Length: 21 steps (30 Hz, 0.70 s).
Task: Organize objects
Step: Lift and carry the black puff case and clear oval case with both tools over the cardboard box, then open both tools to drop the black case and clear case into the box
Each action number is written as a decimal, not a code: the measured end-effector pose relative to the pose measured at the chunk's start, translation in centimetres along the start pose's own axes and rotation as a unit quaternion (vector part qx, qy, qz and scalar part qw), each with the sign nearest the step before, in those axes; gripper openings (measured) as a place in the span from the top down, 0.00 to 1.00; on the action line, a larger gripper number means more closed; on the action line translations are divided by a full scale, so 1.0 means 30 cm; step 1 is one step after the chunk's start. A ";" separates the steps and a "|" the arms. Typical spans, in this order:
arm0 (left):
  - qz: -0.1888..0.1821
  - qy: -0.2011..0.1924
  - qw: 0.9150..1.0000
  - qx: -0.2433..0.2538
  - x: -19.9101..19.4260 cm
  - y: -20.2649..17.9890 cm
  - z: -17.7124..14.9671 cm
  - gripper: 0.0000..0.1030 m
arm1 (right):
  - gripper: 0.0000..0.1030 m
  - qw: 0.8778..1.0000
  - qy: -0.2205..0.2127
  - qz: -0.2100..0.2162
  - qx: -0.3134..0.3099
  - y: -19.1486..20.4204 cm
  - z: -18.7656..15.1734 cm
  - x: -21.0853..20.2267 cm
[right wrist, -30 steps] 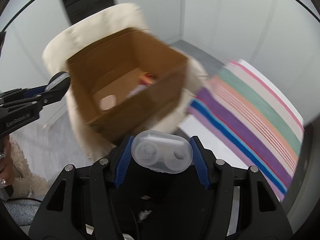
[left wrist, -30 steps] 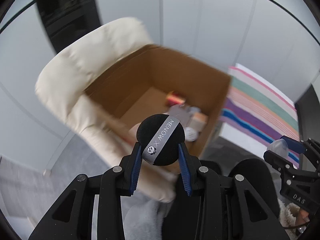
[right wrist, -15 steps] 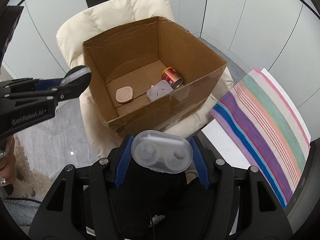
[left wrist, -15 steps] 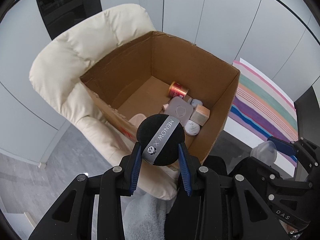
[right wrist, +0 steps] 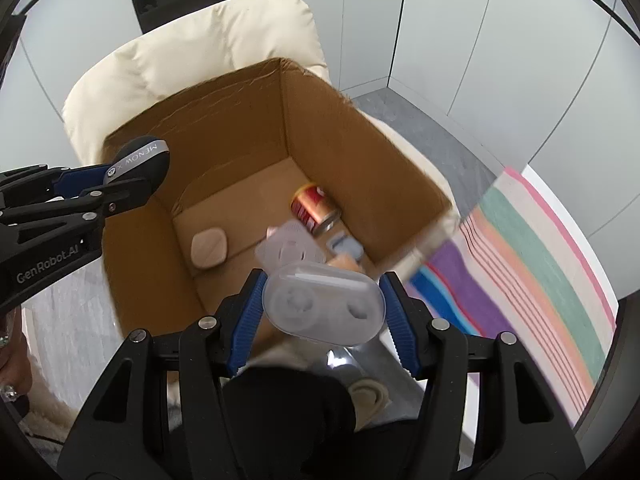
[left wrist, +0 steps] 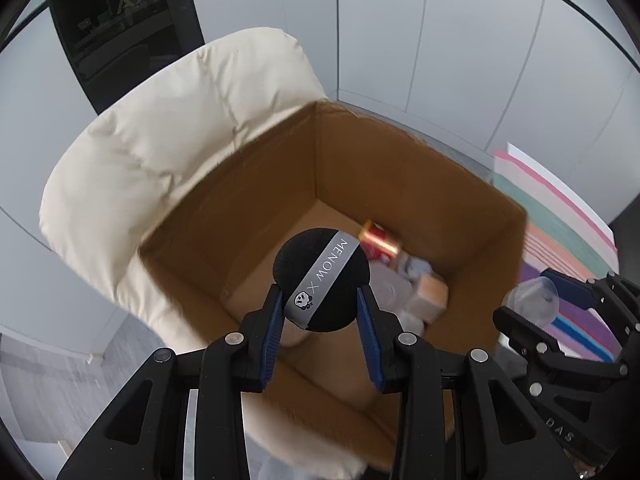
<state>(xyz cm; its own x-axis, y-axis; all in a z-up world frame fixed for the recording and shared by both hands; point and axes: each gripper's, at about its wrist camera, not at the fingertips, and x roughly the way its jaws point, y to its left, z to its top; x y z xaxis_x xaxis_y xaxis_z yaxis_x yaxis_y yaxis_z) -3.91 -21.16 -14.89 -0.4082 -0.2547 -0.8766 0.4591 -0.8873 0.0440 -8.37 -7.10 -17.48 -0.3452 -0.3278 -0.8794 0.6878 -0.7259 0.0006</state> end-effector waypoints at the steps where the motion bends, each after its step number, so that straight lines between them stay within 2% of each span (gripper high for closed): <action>1: 0.003 -0.002 1.000 -0.002 0.023 0.003 0.031 0.64 | 0.41 1.000 0.000 0.001 0.000 -0.004 0.018 0.015; 5: 0.021 -0.013 1.000 0.002 0.093 0.001 0.125 0.64 | 0.42 1.000 0.002 0.003 0.001 -0.012 0.097 0.094; 9: 0.017 -0.005 1.000 -0.005 0.175 0.011 0.190 0.64 | 0.41 1.000 0.004 0.000 0.003 -0.018 0.160 0.163; 16: 0.010 0.025 1.000 -0.012 0.269 0.025 0.200 0.64 | 0.41 1.000 0.014 0.003 0.005 -0.030 0.215 0.239; 19: 0.007 0.029 0.999 -0.014 0.286 0.031 0.201 0.61 | 0.40 1.000 0.016 0.012 0.013 -0.036 0.218 0.257; 21: 0.005 0.030 0.999 -0.016 0.288 0.035 0.202 0.51 | 0.18 0.999 0.013 0.020 0.025 -0.045 0.220 0.261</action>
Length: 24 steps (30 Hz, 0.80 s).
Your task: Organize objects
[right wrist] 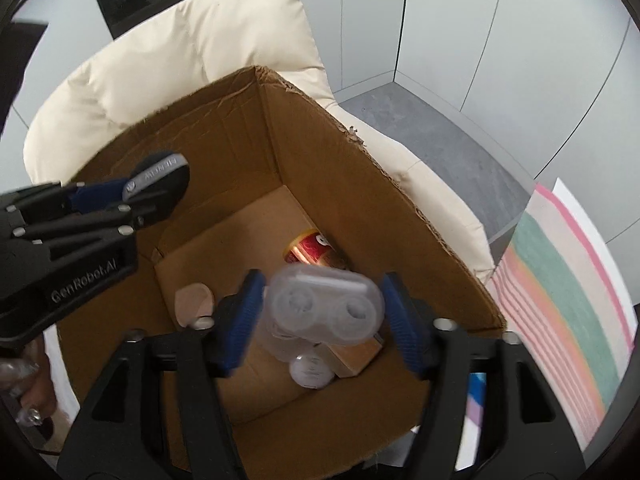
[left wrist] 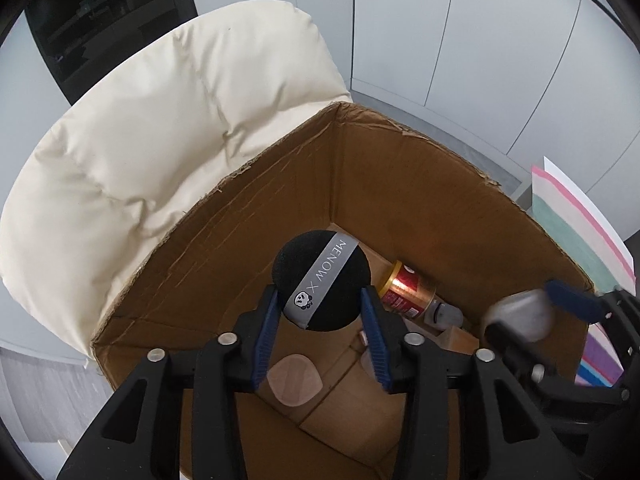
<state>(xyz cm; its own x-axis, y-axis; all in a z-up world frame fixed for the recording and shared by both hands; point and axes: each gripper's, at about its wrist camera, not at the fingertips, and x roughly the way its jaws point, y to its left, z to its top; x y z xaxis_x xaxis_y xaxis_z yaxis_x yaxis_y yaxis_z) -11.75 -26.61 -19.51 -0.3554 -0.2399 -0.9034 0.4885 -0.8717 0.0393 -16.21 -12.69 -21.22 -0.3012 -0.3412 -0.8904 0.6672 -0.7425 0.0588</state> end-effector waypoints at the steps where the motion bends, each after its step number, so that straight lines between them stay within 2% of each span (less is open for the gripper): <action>1: -0.001 0.005 1.000 0.000 0.002 -0.001 0.001 0.45 | 0.03 1.000 -0.003 -0.001 0.006 -0.005 0.002 -0.002; 2: 0.001 0.012 1.000 0.001 0.005 -0.001 0.002 0.30 | 0.00 1.000 -0.012 -0.002 0.011 -0.008 0.003 -0.012; 3: 0.005 0.017 1.000 0.000 0.006 -0.001 0.001 0.20 | 0.00 1.000 -0.017 -0.003 0.012 -0.009 0.004 -0.018; 5: 0.006 0.018 1.000 -0.002 -0.003 0.002 -0.002 0.14 | 0.00 1.000 -0.019 -0.008 0.013 -0.009 0.008 -0.033; 12: -0.013 0.018 1.000 -0.004 -0.047 0.006 -0.009 0.14 | 0.00 0.999 -0.016 -0.022 0.030 -0.016 -0.005 -0.081; 18: -0.030 0.017 0.999 0.035 -0.145 -0.042 -0.005 0.12 | 0.00 0.995 -0.011 -0.040 0.094 -0.072 -0.047 -0.193; 22: -0.093 0.024 0.992 0.081 -0.280 -0.119 -0.005 0.10 | 0.00 0.985 -0.020 -0.062 0.160 -0.129 -0.120 -0.348; 24: -0.103 0.006 0.988 0.112 -0.373 -0.171 -0.011 0.09 | 0.00 0.978 -0.026 -0.072 0.192 -0.155 -0.160 -0.432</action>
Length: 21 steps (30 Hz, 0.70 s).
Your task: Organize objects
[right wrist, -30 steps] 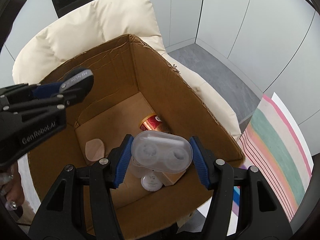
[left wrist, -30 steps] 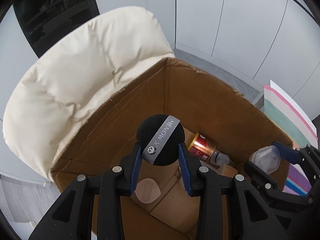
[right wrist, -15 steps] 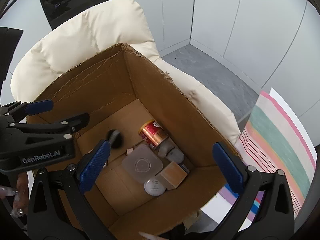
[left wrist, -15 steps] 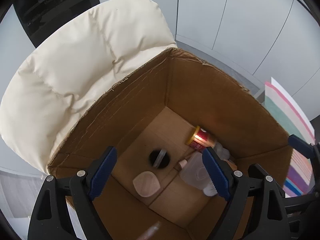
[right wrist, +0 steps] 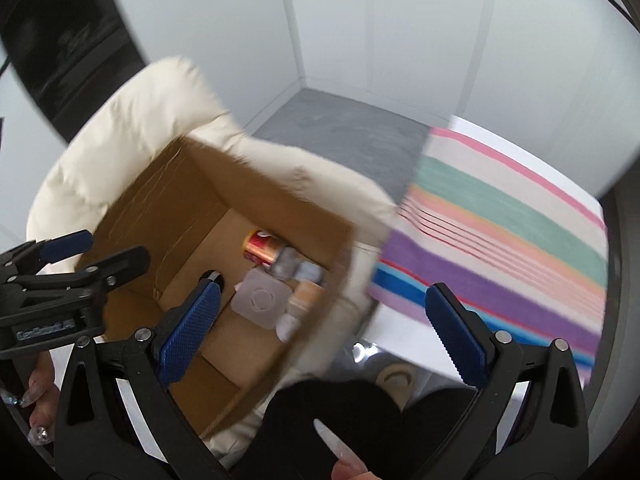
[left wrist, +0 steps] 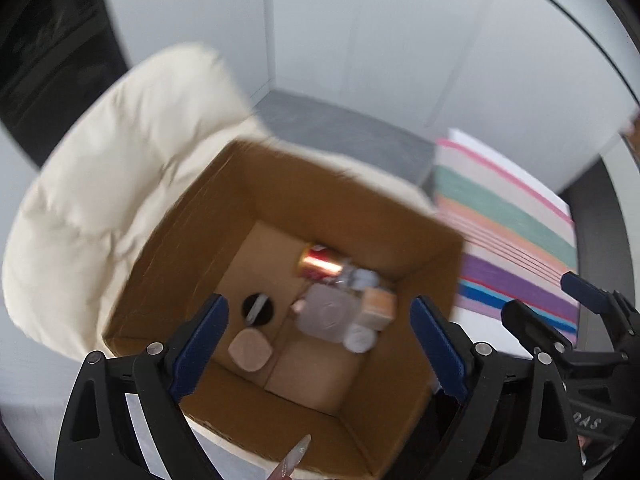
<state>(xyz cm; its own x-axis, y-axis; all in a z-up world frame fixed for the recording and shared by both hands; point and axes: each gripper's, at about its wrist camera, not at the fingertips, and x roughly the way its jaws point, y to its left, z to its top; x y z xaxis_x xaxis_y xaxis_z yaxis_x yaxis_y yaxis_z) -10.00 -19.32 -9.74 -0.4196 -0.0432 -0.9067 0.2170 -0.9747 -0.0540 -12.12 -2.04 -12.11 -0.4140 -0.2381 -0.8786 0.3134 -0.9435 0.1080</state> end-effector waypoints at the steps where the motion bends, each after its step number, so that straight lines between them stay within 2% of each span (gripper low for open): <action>1: 0.002 -0.005 1.000 0.018 -0.035 -0.035 0.003 0.09 | 0.00 1.000 -0.005 -0.007 0.018 -0.030 -0.013 -0.051; 3: 0.014 0.009 0.998 0.056 -0.090 -0.109 0.008 0.01 | 0.00 0.999 -0.015 -0.025 0.045 -0.077 -0.031 -0.145; 5: 0.024 0.038 0.995 0.094 -0.141 -0.187 0.006 0.01 | 0.00 0.996 -0.031 -0.053 0.063 -0.112 -0.054 -0.259; 7: 0.011 0.046 0.994 0.103 -0.203 -0.246 -0.001 0.01 | 0.00 0.993 -0.035 -0.089 0.072 -0.134 -0.073 -0.358; 9: 0.002 0.037 0.993 0.116 -0.257 -0.292 -0.005 0.01 | 0.00 0.991 -0.032 -0.093 0.088 -0.169 -0.095 -0.433; 14: 0.026 -0.009 0.990 0.141 -0.396 -0.384 -0.051 0.01 | 0.00 0.984 -0.033 -0.110 0.137 -0.257 -0.175 -0.587; 18: 0.017 -0.026 0.987 0.157 -0.475 -0.442 -0.089 0.01 | 0.00 0.979 -0.049 -0.128 0.152 -0.287 -0.218 -0.657; 21: 0.013 -0.038 0.984 0.171 -0.517 -0.484 -0.104 0.01 | 0.00 0.978 -0.050 -0.118 0.162 -0.292 -0.249 -0.693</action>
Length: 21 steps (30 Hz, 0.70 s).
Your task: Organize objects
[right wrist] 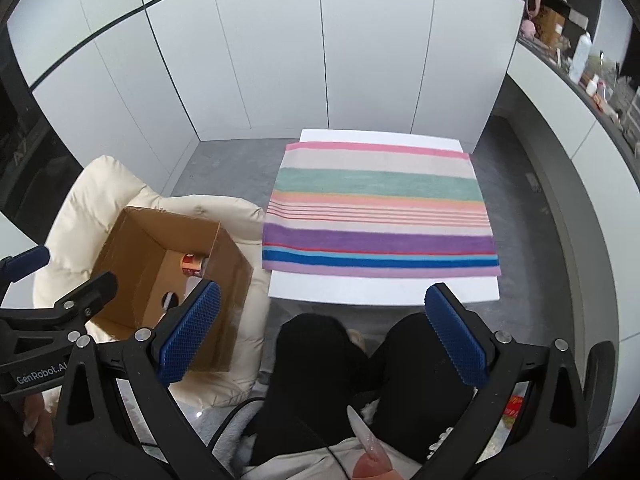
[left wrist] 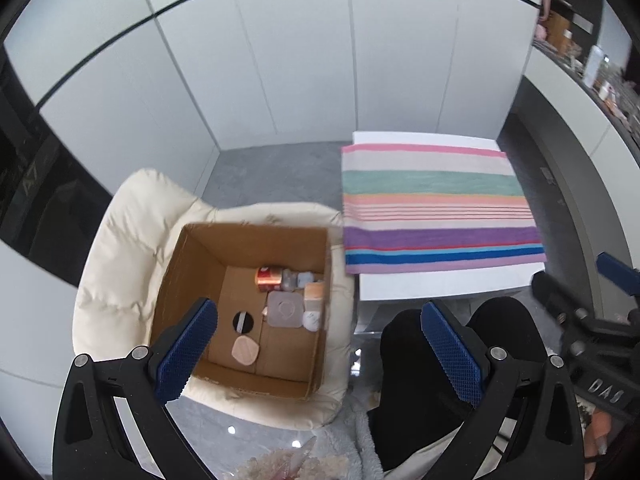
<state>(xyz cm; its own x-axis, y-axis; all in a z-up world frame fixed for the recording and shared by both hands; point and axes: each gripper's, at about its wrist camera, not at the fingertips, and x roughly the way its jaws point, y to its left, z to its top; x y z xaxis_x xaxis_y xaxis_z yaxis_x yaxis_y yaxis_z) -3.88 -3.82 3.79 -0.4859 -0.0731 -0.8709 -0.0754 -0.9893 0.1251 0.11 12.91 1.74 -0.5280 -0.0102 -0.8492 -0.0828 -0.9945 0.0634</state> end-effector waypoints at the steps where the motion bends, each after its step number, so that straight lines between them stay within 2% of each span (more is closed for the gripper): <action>1: 0.004 -0.004 1.000 0.003 -0.014 -0.013 0.002 0.01 | 0.00 1.000 -0.002 -0.003 0.004 -0.009 -0.008 -0.010; 7: -0.019 0.013 1.000 0.002 -0.002 -0.042 -0.004 0.01 | 0.00 1.000 -0.008 -0.013 0.009 -0.046 -0.033 -0.048; 13: -0.020 0.015 0.999 -0.023 -0.025 -0.022 -0.021 0.01 | 0.00 1.000 0.007 0.002 0.003 -0.040 -0.041 -0.021; 17: -0.010 0.011 1.000 -0.024 -0.034 -0.019 -0.023 0.01 | 0.00 1.000 0.010 0.008 0.000 -0.030 -0.045 -0.013; 21: -0.016 0.010 1.000 -0.023 -0.033 -0.030 -0.025 0.01 | 0.00 1.000 0.009 0.006 0.001 -0.026 -0.044 -0.010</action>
<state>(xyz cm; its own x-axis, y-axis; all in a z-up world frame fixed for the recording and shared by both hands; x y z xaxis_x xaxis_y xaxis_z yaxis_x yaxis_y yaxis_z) -2.67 -2.96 4.20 -0.4671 -0.0438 -0.8831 -0.0504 -0.9958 0.0761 1.45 13.56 1.26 -0.5128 -0.0243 -0.8581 -0.0775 -0.9942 0.0744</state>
